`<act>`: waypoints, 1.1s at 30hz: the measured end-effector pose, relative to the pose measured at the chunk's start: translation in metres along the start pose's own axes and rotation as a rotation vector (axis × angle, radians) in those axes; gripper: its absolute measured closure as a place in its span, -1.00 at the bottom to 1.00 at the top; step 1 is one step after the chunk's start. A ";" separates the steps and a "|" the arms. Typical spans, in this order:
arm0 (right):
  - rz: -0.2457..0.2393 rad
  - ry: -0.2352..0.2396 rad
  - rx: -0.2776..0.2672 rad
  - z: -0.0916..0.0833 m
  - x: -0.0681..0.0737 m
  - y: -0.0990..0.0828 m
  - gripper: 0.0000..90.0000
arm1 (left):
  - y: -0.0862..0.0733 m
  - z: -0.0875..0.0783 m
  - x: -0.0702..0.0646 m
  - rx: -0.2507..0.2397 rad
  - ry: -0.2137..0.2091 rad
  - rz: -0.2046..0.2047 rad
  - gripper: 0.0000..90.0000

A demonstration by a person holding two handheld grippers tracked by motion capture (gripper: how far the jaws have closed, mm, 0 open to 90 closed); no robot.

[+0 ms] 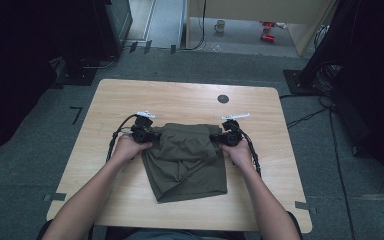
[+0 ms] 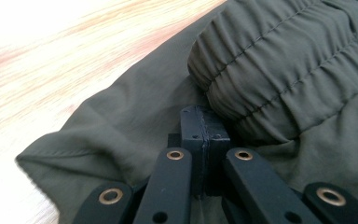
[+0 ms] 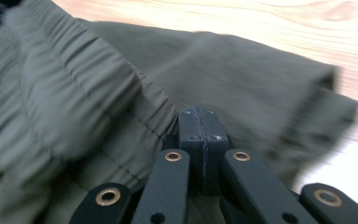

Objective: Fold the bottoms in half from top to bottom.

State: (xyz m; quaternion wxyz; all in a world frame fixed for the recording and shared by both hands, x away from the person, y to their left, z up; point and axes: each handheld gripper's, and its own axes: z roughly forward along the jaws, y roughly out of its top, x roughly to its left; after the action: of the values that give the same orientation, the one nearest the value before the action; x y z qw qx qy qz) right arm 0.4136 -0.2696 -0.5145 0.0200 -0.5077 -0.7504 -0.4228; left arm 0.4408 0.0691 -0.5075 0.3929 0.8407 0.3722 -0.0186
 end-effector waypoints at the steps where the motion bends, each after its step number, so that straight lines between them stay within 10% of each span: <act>1: -0.005 0.013 -0.003 0.000 0.002 0.000 0.99 | 0.000 -0.002 -0.001 -0.006 -0.007 0.009 1.00; 10: -0.121 0.037 -0.031 -0.027 0.029 -0.004 0.99 | 0.002 -0.029 -0.020 -0.066 -0.085 0.066 0.98; 33: -0.266 0.017 -0.071 -0.067 0.070 -0.033 0.83 | -0.030 -0.060 -0.083 -0.019 -0.120 0.203 0.79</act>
State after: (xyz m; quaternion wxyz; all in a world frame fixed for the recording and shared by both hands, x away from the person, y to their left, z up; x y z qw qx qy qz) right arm 0.3272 -0.2655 -0.4598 -0.0479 -0.4008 -0.7954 -0.4520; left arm 0.3455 0.0718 -0.4586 0.4221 0.8677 0.2612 -0.0256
